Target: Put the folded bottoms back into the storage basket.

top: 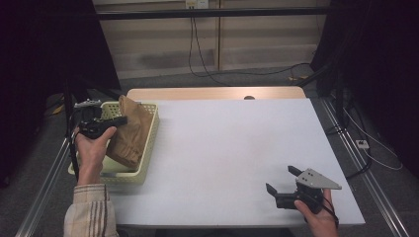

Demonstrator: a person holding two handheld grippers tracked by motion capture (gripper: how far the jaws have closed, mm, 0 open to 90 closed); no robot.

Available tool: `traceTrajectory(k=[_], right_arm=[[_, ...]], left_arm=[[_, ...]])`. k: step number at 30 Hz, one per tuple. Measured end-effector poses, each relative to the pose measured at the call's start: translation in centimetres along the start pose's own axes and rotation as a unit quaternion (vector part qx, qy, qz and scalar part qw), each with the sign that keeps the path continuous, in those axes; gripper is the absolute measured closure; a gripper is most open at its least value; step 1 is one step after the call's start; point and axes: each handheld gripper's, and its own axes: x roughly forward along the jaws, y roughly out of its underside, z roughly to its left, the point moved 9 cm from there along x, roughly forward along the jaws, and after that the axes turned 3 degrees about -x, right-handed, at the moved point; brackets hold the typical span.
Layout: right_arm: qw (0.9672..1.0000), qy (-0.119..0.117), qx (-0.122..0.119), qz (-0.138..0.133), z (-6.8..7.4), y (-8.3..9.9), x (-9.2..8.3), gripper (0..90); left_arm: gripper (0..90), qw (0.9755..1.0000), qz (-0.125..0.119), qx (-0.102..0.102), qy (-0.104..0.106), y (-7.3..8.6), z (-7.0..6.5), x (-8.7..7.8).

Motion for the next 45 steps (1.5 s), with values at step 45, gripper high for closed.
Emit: traceTrajectory(k=[45], right_arm=[[1.0000,0.000,-0.006,0.002,0.1,0.0,0.0,3.9]], left_arm=[[87.1,0.9970,0.044,-0.022,-0.061,2.5,4.4,1.1]])
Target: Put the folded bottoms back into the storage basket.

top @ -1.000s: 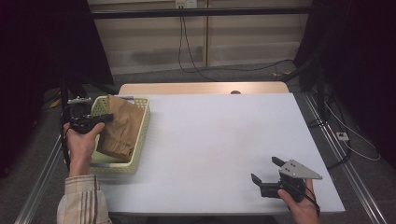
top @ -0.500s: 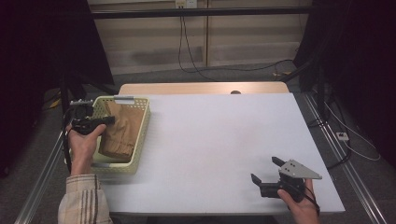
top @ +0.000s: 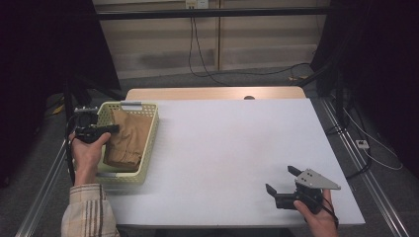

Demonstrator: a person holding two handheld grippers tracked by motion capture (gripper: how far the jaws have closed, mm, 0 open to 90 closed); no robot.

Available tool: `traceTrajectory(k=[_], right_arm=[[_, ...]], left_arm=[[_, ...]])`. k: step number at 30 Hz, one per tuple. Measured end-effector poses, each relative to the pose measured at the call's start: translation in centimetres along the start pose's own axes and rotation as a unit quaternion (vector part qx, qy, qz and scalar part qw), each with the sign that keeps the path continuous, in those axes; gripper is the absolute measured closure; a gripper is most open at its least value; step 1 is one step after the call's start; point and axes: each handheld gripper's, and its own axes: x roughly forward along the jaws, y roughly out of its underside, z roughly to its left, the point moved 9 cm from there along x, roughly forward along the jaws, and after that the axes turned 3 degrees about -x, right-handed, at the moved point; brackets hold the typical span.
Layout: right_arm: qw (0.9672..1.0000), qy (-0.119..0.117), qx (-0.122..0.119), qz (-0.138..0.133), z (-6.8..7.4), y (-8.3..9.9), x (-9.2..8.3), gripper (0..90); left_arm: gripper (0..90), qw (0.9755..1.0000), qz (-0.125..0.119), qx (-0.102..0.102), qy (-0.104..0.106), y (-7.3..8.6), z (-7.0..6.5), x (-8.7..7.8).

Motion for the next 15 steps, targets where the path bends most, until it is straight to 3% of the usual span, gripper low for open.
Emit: traceTrajectory(k=[10,15], right_arm=[[1.0000,0.001,0.000,0.000,-0.01,0.00,-0.01,3.8],[1.0000,0.001,0.002,0.000,-0.06,0.01,-0.04,3.6]], left_arm=[[87.0,1.0000,0.006,0.003,-0.006,0.17,0.59,0.03],[87.0,0.9996,0.010,0.007,-0.026,0.22,0.82,0.20]])
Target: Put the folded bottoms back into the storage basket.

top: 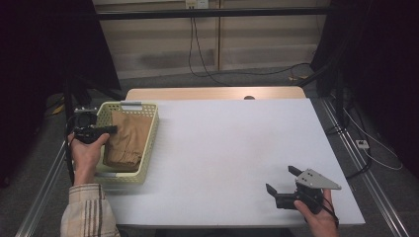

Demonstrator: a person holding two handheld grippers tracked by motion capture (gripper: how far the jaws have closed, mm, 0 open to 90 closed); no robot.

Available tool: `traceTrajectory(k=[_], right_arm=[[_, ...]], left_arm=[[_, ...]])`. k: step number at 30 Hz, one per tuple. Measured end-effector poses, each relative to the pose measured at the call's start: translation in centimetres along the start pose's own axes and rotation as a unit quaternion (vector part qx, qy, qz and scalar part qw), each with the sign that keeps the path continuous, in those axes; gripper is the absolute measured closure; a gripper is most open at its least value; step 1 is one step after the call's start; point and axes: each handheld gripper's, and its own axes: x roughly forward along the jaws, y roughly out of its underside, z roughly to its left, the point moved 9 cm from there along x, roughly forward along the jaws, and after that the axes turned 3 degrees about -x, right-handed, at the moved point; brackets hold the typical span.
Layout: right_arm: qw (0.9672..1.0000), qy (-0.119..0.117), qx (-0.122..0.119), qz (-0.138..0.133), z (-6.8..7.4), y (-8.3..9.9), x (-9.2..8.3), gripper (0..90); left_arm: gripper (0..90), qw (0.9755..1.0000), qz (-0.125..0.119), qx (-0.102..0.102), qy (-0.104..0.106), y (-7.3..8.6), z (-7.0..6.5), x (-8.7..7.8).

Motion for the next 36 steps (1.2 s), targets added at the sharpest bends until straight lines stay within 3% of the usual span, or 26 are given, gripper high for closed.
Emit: traceTrajectory(k=[23,29,32,35,36], right_arm=[[1.0000,0.001,-0.001,0.001,0.0,0.0,0.0,3.5],[1.0000,0.000,0.000,0.002,0.0,0.0,0.0,3.5],[1.0000,0.000,0.000,0.001,0.0,0.0,0.0,3.5],[1.0000,0.000,0.000,0.002,0.0,0.0,0.0,3.5],[1.0000,0.000,0.000,0.002,0.0,0.0,0.0,3.5]], left_arm=[[86.3,0.9994,0.010,-0.018,-0.028,0.9,2.0,0.8],[86.0,0.9992,0.013,-0.016,-0.035,1.0,2.0,1.2],[85.9,0.9990,0.021,-0.005,-0.038,1.2,2.3,1.3],[85.3,0.9988,0.017,-0.016,-0.043,1.2,2.4,1.5],[85.0,0.9987,0.025,-0.010,-0.043,1.4,2.5,1.5]])
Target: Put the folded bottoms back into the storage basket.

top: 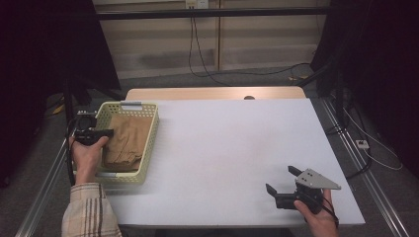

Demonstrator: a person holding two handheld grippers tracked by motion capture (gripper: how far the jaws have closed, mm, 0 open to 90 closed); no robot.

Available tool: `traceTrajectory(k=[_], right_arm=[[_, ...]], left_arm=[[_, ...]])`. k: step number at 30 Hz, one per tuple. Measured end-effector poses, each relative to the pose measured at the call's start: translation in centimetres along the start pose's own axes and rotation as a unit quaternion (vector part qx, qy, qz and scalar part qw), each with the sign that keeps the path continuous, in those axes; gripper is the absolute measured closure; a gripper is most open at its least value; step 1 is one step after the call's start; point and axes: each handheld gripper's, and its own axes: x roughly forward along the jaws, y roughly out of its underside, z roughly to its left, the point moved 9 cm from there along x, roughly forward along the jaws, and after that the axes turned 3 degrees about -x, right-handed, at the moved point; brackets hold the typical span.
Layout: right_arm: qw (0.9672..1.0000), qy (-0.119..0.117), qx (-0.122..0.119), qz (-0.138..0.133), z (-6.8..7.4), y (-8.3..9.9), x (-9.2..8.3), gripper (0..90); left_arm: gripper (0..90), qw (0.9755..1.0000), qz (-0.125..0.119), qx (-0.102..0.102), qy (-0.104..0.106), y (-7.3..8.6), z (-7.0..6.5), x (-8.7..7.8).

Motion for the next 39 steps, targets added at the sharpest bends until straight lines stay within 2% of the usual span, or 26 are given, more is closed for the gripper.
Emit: traceTrajectory(k=[1,5,8,13,14,15,17,20,26,27,31,32,34,39], right_arm=[[1.0000,0.000,0.000,0.000,0.00,0.00,0.01,3.5],[1.0000,0.000,0.000,0.001,0.00,0.01,0.02,3.5],[1.0000,0.000,0.000,0.001,0.00,0.02,0.01,3.5],[1.0000,0.000,0.001,0.001,-0.02,0.01,0.01,3.5],[1.0000,0.000,0.001,0.001,-0.02,0.01,0.01,3.5],[1.0000,0.001,0.000,0.001,-0.03,0.02,0.01,3.5],[1.0000,0.001,0.001,0.001,-0.02,0.01,0.01,3.5],[1.0000,0.001,0.001,0.001,-0.03,0.02,0.01,3.5],[1.0000,0.000,0.001,0.002,-0.02,0.04,0.01,3.5],[1.0000,0.000,0.001,0.002,-0.02,0.04,0.02,3.5],[1.0000,0.000,0.001,0.004,-0.02,0.11,0.05,3.5],[1.0000,0.000,0.001,0.004,-0.02,0.11,0.05,3.5],[1.0000,0.000,0.000,0.004,-0.04,0.11,0.04,3.5],[1.0000,0.000,0.001,0.003,-0.06,0.10,0.05,3.5]], left_arm=[[84.0,0.9999,0.007,0.009,-0.001,0.10,0.21,-0.03],[81.0,0.9999,0.015,0.005,-0.003,0.32,0.37,0.19],[79.2,0.9999,0.010,-0.008,-0.003,0.31,0.24,0.43],[74.6,0.9999,0.014,-0.007,-0.005,0.42,0.24,0.58],[73.0,0.9997,0.024,0.007,-0.008,0.57,0.39,0.48],[70.7,0.9998,0.014,-0.006,-0.012,0.44,0.20,0.66],[69.7,0.9998,0.017,0.001,-0.014,0.48,0.20,0.66],[67.0,0.9997,0.015,0.000,-0.021,0.44,0.25,0.63],[53.4,0.9994,0.011,-0.004,-0.033,0.35,0.47,0.59],[52.4,0.9993,0.019,0.010,-0.031,0.45,0.63,0.39],[48.5,0.9993,0.014,0.012,-0.032,0.34,0.62,0.36],[48.1,0.9995,-0.001,-0.008,-0.031,0.14,0.33,0.56],[46.6,0.9995,0.004,-0.001,-0.030,0.17,0.41,0.49],[37.6,0.9997,0.003,-0.010,-0.022,0.11,0.36,0.60]])
